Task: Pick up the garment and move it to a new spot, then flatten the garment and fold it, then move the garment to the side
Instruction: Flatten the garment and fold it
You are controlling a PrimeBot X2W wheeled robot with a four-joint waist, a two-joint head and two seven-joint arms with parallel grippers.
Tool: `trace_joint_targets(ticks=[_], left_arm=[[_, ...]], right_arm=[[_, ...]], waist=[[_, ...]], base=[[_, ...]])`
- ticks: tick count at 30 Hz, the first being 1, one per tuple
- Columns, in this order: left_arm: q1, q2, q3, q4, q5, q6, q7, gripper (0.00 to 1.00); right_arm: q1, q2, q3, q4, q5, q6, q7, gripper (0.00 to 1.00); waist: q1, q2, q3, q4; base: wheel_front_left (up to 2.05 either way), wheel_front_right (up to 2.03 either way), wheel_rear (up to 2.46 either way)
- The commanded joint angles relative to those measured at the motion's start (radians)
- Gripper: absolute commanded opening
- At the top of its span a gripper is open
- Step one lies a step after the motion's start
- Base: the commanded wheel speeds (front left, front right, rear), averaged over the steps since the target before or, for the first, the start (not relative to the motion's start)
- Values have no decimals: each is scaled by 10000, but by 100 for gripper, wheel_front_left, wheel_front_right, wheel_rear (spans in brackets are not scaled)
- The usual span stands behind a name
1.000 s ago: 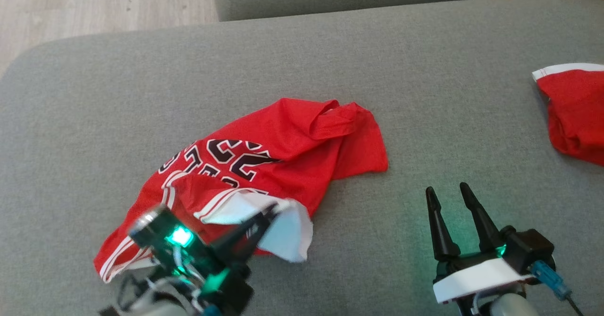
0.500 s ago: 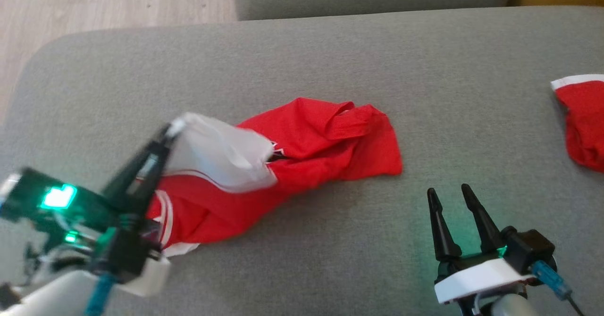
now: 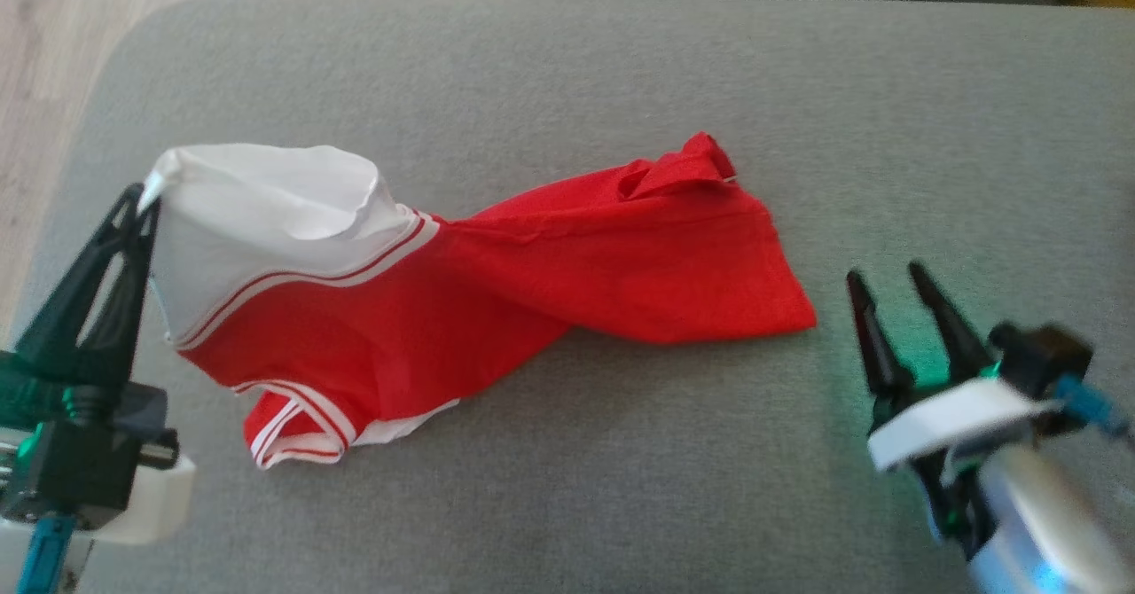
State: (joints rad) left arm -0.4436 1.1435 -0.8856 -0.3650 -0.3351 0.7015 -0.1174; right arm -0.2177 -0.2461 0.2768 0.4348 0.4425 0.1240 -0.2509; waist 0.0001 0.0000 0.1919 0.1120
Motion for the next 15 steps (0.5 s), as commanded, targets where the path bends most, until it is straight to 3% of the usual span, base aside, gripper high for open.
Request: trace_joint_targets(ticks=[1,4,7,10,15], left_arm=[[-320,583,669,-197,-64,114,-88,0],[-432,590,664,-246,-72,-105,-149,0],[-661,438,630,-244,-10,-374,-155,0],[-886,245,609,-173,106,-519,-161,0],[-1158,-132,510,-9,261,-698,-145,0]], right_arm=[[-369,-174,289,-206,238,67,-109,100],[-1205,-805,1208,349,1786,67,36,100],[-2068,-1656,2296,708,2877,67,844,100],[-2926,-2281,3249,1138,3306,67,1455,100],[-3965,-2638,4568,1785,3690,67,2093,100]], waist=[[-1,0,153,161],[-1,0,405,396],[-1,0,662,574],[-1,0,896,712],[-1,0,1152,952]], base=[[0,0,0],[0,0,0],[0,0,0],[0,0,0],[0,0,0]])
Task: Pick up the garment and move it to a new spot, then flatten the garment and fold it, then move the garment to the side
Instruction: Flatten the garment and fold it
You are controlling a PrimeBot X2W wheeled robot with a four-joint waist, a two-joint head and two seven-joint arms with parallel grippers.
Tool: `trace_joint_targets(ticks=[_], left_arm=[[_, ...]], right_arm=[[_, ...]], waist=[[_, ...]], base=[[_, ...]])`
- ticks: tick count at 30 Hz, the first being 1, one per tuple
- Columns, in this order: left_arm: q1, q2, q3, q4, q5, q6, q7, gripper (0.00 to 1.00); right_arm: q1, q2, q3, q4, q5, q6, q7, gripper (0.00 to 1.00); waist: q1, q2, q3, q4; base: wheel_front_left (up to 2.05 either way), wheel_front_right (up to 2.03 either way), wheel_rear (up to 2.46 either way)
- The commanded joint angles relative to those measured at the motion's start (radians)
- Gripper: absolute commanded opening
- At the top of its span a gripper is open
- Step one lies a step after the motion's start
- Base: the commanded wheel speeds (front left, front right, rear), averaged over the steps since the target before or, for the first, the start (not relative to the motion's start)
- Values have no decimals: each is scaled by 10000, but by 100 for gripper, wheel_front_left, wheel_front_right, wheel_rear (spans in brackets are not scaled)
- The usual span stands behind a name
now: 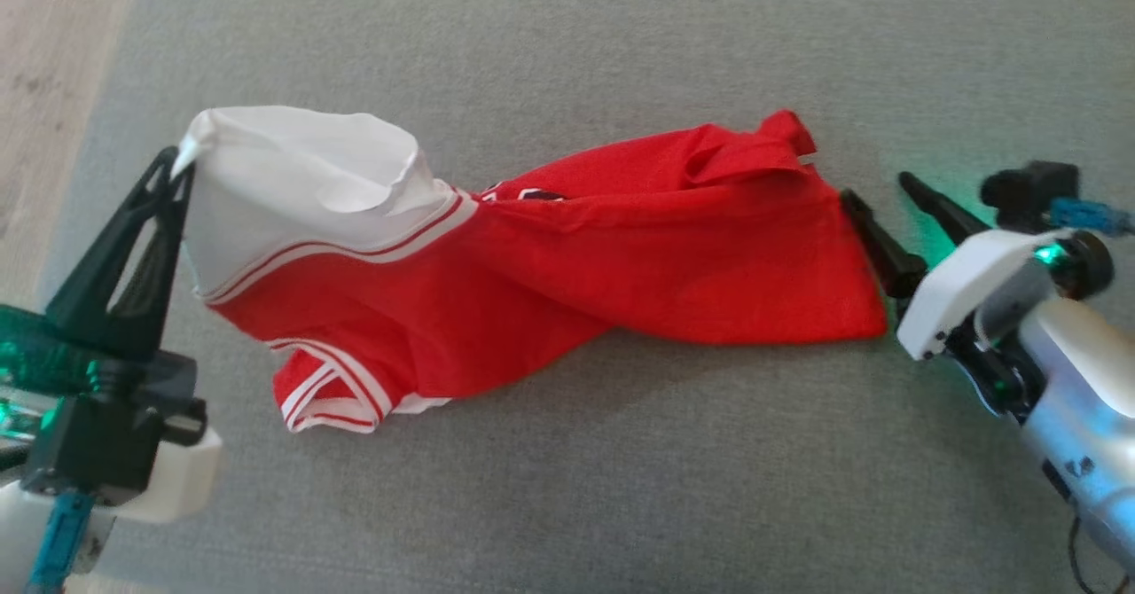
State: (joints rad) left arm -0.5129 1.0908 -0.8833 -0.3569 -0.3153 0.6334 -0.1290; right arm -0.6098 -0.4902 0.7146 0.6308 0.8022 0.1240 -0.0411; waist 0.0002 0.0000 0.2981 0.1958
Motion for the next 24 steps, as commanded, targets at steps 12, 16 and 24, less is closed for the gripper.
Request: trace_joint_targets(ticks=[12,16,24], left_arm=[[-611,136,397,211,147,-69,-1,0],[-572,159,406,201,140,2,-10,0],[-504,206,407,212,116,82,-29,0]], right_arm=[[-870,-710,2413,108,1062,67,448,100],[-957,-778,2859,275,1304,67,705,98],[-1003,-879,3496,191,1623,67,894,0]], waist=[[-2,0,76,209],[-2,0,68,185],[-2,0,-16,97]], base=[[0,0,0],[0,0,0],[0,0,0]])
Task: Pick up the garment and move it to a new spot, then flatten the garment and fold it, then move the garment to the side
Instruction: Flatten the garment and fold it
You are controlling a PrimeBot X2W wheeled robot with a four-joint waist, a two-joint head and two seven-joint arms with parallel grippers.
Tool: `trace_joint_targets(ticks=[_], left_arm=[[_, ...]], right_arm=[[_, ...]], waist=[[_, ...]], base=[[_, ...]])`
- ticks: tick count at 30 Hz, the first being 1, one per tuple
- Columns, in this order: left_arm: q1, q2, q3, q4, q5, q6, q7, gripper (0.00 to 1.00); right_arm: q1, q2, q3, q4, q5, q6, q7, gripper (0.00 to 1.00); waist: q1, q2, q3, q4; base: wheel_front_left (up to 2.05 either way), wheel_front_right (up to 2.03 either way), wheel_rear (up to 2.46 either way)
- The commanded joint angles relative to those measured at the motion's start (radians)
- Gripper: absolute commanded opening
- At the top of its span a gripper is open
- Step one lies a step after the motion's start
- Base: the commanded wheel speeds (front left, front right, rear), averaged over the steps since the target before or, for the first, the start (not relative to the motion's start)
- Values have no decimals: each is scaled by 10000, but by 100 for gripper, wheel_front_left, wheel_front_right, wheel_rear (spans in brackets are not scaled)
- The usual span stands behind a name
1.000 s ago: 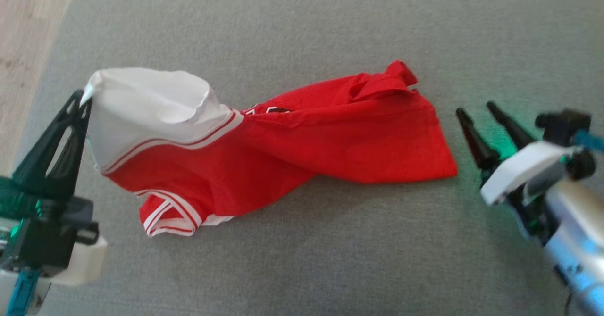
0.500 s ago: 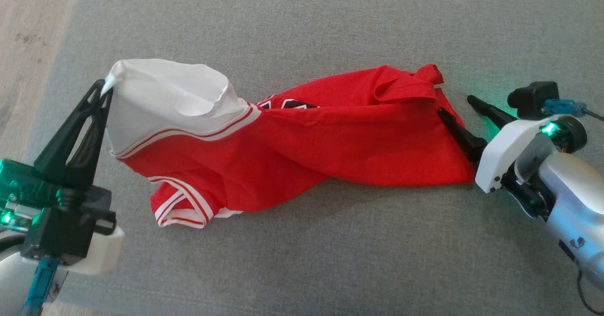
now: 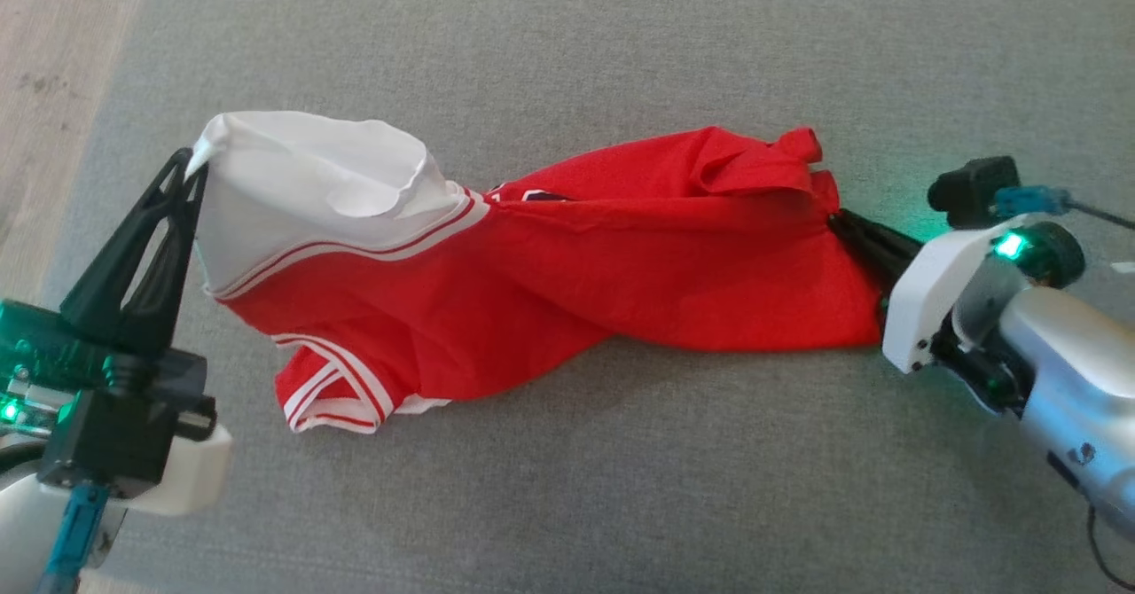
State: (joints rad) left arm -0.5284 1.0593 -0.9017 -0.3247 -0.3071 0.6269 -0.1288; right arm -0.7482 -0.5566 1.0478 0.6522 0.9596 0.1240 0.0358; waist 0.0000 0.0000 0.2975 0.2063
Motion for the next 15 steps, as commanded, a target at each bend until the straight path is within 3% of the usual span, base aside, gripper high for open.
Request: trace_joint_targets(ticks=[1,10,15], left_arm=[[-338,528,590,-109,27,154,-32,0],[-445,697,602,-149,55,-52,-155,0],[-904,863,809,-359,-153,-609,-278,0]], right_arm=[[366,-230,260,-73,67,67,108,0],[113,-589,366,-640,482,67,-870,0],[-69,-1586,-67,-1503,1186,67,-1093,0]], waist=[[0,0,-40,-33],[0,0,-731,-430],[0,0,-1389,-773]], base=[[0,0,0],[0,0,0],[0,0,0]])
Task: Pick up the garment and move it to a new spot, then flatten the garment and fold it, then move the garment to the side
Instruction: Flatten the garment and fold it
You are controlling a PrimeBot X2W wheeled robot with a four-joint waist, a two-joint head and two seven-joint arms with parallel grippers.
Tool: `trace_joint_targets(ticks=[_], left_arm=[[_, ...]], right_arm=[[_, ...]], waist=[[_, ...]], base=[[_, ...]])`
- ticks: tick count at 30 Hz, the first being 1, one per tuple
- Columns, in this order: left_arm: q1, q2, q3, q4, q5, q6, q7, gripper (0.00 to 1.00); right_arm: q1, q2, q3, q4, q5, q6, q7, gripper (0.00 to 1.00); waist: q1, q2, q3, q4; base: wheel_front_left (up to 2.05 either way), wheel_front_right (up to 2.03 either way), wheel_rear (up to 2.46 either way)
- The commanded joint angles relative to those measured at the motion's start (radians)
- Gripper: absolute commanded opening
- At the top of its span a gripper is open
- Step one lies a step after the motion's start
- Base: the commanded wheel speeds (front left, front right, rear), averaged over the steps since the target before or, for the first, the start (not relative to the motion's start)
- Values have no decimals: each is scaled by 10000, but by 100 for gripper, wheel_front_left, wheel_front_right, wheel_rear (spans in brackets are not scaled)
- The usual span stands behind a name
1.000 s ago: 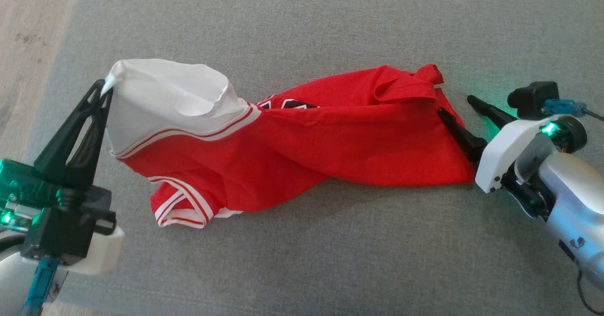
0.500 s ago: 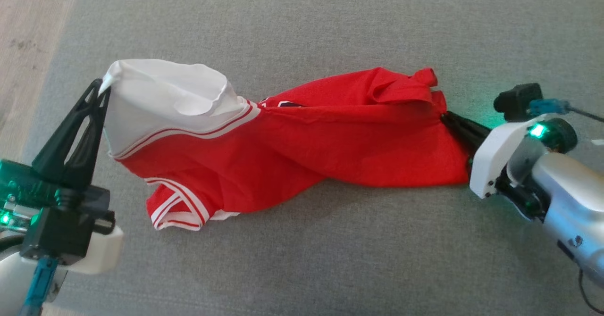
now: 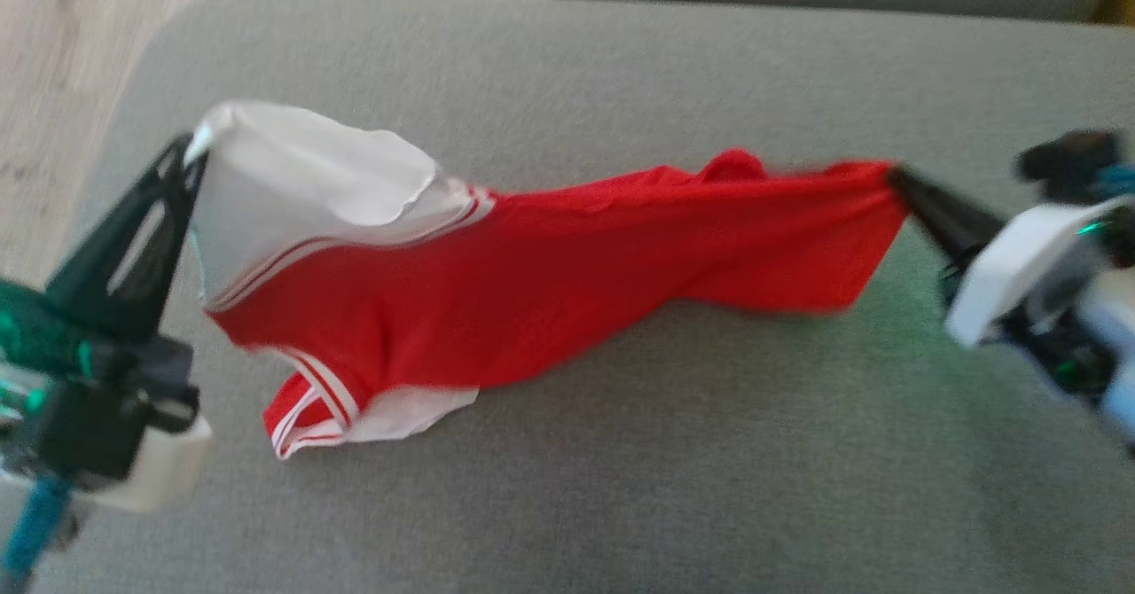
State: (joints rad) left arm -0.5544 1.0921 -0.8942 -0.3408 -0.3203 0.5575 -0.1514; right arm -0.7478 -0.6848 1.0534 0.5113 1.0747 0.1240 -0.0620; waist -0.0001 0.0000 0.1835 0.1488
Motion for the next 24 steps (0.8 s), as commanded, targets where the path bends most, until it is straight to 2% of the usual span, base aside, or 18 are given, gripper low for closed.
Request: trace_joint_targets(ticks=[1,7,11,15,19,20,24], left_arm=[[-797,571,797,-238,-108,-113,-73,0],[-2211,654,1222,-369,-614,-1819,-218,0],[-3446,507,1520,-29,-926,-3084,-233,0],[-4690,118,1842,407,-1353,-4137,-268,0],[-5814,-317,2211,1016,-1920,-4840,-181,0],[-6334,-658,2408,1502,-2289,-5103,-217,0],[-7295,-1511,2319,2897,-2657,-5704,16,0]], right_arm=[[-114,-567,-247,-342,198,67,-124,0],[-614,-2269,-1223,-2291,962,67,-20,0],[-1158,-3365,-1967,-3082,938,67,320,0],[-1914,-3989,-2742,-3661,647,67,853,0],[-2847,-4214,-3532,-3913,60,67,1290,0],[-3265,-4010,-3726,-3710,-430,67,1507,0],[-3964,-3251,-3629,-2944,-1244,67,2119,0]], waist=[[1,0,-379,-268],[1,0,-1196,-923],[1,0,-1656,-1358],[1,0,-1884,-1791],[1,0,-1800,-2214],[1,0,-1731,-2382],[1,0,-1236,-2522]], base=[[0,0,0],[0,0,0],[0,0,0],[0,0,0],[0,0,0],[0,0,0],[0,0,0]])
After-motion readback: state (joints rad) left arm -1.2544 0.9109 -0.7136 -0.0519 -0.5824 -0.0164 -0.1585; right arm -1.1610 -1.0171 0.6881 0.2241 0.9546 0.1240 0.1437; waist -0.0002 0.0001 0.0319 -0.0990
